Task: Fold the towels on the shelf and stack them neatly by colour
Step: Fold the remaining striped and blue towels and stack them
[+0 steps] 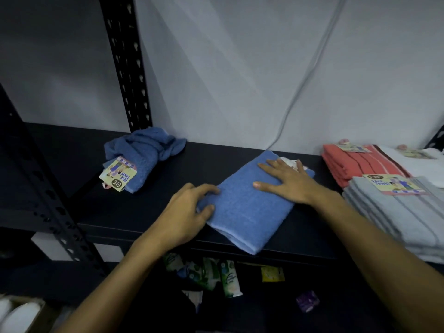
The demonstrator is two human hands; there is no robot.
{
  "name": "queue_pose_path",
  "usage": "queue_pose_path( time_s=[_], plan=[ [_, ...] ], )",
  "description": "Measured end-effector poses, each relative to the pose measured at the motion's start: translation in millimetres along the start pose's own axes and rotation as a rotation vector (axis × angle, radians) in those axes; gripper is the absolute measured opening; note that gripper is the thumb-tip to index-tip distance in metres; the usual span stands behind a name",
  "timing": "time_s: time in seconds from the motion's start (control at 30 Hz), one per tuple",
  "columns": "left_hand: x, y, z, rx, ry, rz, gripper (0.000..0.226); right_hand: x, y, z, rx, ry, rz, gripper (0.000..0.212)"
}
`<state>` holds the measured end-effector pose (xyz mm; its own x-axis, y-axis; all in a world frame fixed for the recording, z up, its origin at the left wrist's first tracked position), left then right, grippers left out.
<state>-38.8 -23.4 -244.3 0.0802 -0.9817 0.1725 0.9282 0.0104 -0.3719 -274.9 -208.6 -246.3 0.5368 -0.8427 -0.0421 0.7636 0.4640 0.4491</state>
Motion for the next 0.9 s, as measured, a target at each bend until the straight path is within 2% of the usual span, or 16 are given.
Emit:
queue_pose_path(
  time_s=[0.07, 0.13, 0.2, 0.27, 0.33, 0.37, 0.43, 0.57, 0.73, 0.9],
  plan=[
    [-12, -7, -1, 0.002, 0.004, -0.088, 0.033, -3, 3, 10, -0.110, -0.092, 0.068, 0.100],
    [-21, -8, 1, -0.017, 0.056, -0.182, 0.045, -25, 19, 8, -0.094, -0.202, 0.165, 0.095],
    [-29, -2, -1, -0.013, 0.145, -0.240, 0.070, -67, 40, -2, 0.162, -0.159, 0.269, 0.092],
    [-34, 5, -8, 0.029, 0.121, -0.285, 0.080, -114, 54, -17, 0.261, -0.017, 0.345, 0.092],
    [-37, 3, -15, 0.060, -0.006, -0.327, 0.068, -149, 51, -33, 0.114, 0.052, 0.375, 0.099],
    [-39, 1, -19, 0.073, -0.065, -0.343, 0.061, -159, 44, -41, 0.021, 0.023, 0.399, 0.099],
    [-42, -1, -25, 0.085, -0.149, -0.381, 0.048, -168, 31, -54, -0.065, -0.096, 0.470, 0.079],
    [-48, -8, -20, 0.078, -0.312, -0.471, 0.027, -179, 28, -60, 0.143, -0.301, 0.497, 0.055],
    [-49, -21, 2, -0.114, -0.427, -0.411, 0.022, -191, 49, -39, 0.515, -0.398, 0.301, 0.011],
    [-26, -34, 25, 0.016, -0.416, -0.444, 0.033, -184, 58, -6, 0.555, -0.510, 0.322, 0.010]
  ],
)
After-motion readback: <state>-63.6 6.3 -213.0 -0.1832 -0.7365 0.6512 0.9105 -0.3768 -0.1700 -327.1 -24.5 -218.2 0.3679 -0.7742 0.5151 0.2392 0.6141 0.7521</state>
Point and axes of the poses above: each hand's wrist, its own x-axis towards the middle knuckle, its own z-axis out of the back of the hand, y = z × x, the point moved 2 cm from there along x, towards the middle knuckle, and after that the axes turned 15 degrees about x, right-handed, at the moved point
